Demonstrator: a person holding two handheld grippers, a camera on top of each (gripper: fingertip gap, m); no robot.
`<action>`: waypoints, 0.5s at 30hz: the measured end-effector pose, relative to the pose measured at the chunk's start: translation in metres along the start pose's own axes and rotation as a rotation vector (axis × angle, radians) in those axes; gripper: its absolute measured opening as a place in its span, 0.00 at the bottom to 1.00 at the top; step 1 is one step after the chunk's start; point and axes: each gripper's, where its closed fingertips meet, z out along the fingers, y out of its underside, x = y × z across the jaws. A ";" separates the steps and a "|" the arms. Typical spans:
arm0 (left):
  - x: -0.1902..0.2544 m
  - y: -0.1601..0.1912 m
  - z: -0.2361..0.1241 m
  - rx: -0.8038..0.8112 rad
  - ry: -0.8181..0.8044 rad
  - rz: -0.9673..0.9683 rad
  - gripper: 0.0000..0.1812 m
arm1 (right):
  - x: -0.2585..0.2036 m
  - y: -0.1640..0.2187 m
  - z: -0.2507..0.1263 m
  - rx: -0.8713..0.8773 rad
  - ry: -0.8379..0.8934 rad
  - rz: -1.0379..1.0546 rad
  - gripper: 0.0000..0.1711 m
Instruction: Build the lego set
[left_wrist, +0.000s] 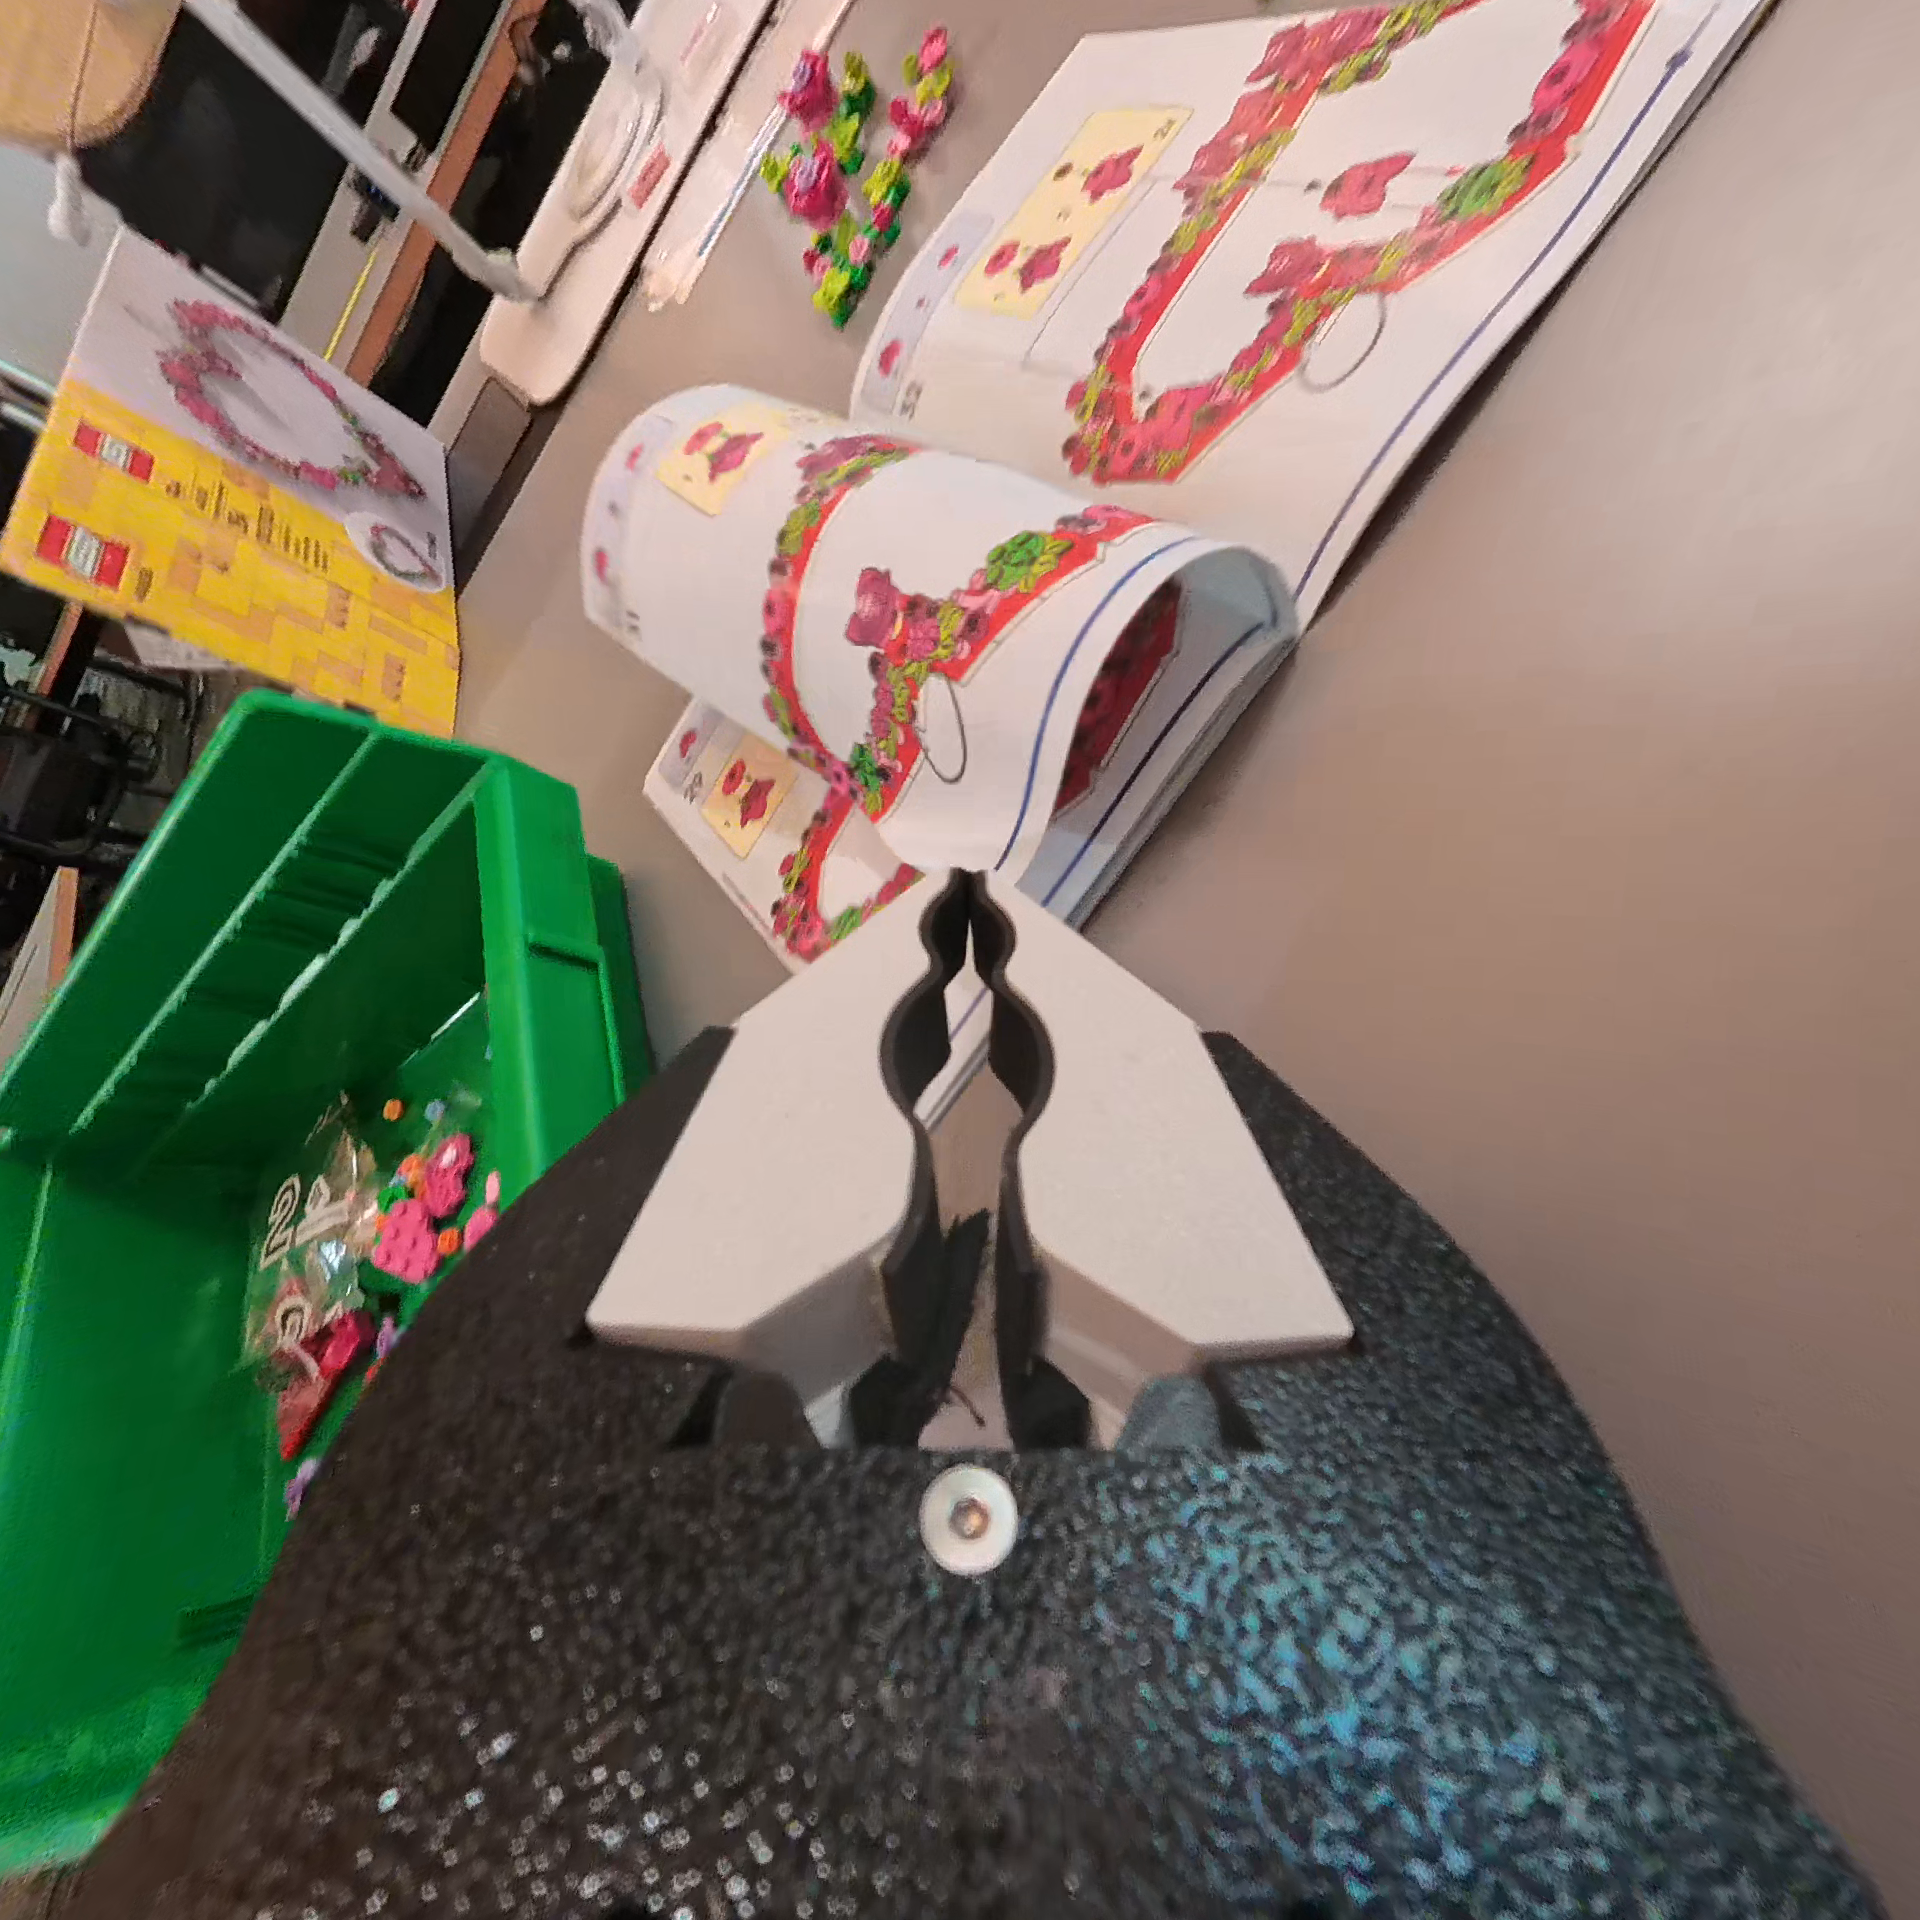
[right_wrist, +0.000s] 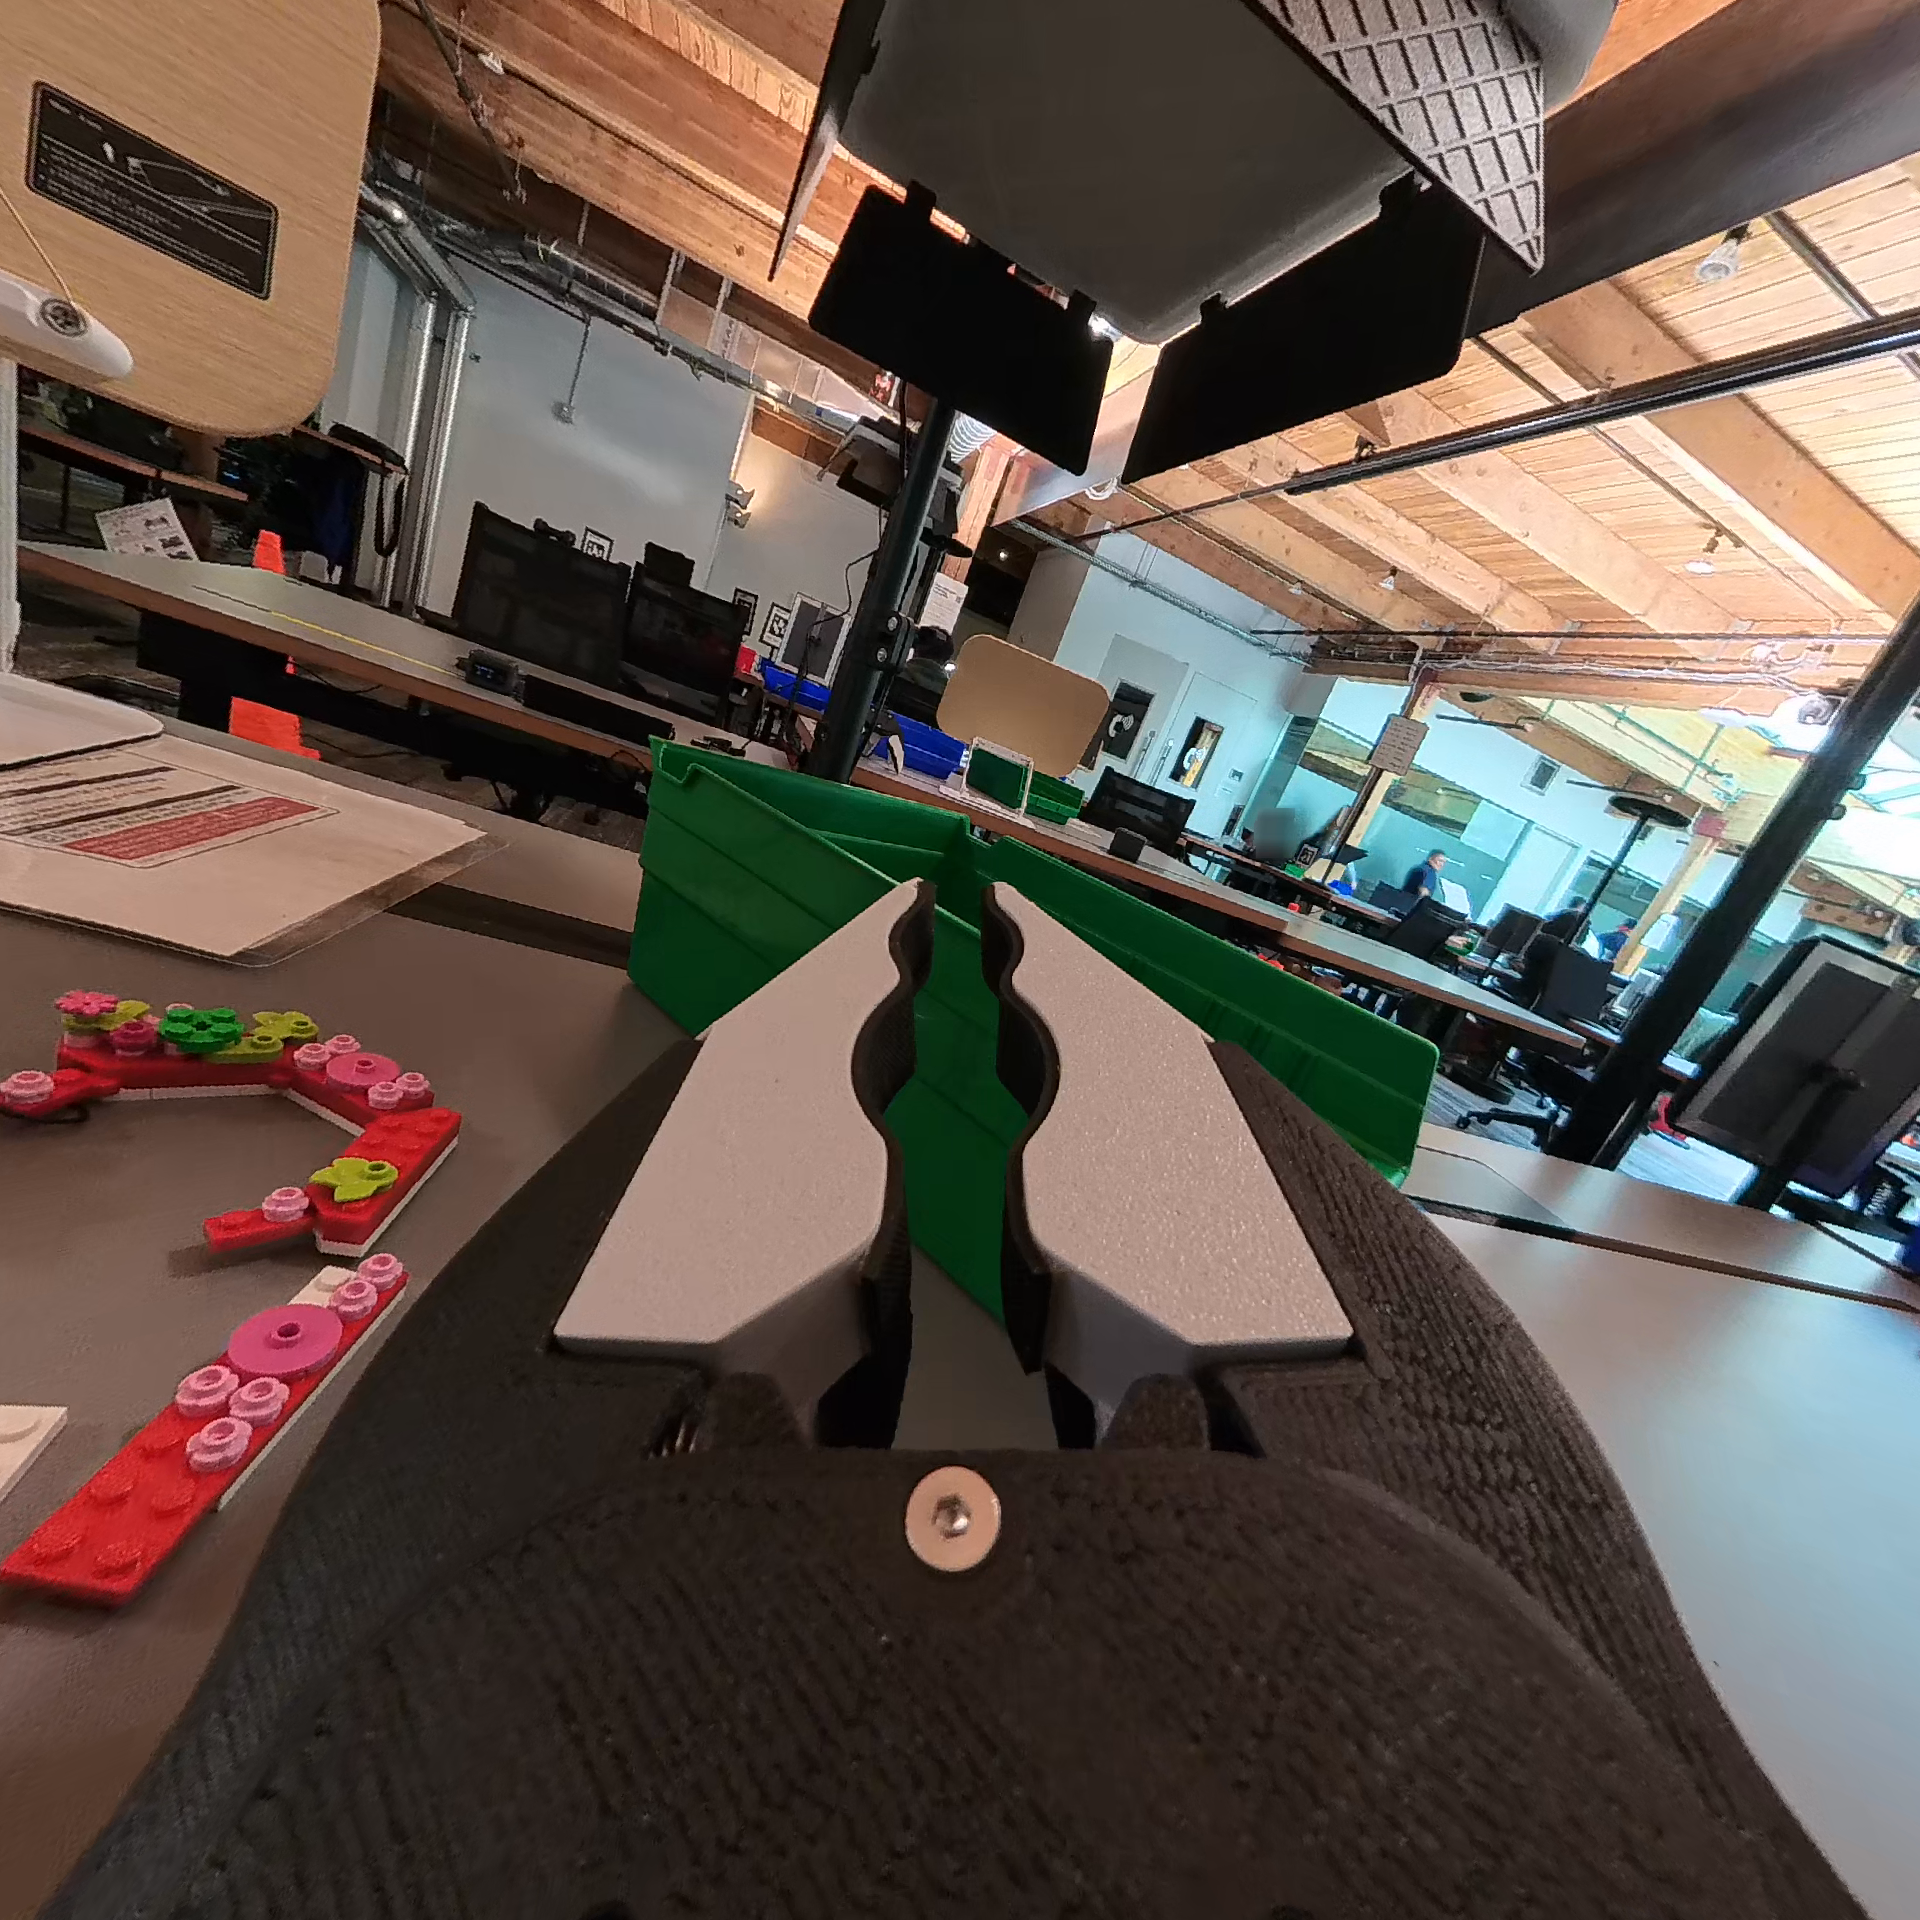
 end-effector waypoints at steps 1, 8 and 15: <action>0.003 -0.005 0.002 0.013 0.010 0.007 0.00 | 0.000 0.000 0.000 0.001 0.000 0.001 0.04; 0.021 -0.046 0.014 0.110 0.071 0.054 0.00 | 0.000 0.000 0.000 0.002 -0.001 0.005 0.04; 0.032 -0.104 0.020 0.297 0.051 0.045 0.00 | 0.000 0.000 0.001 0.004 -0.003 0.012 0.04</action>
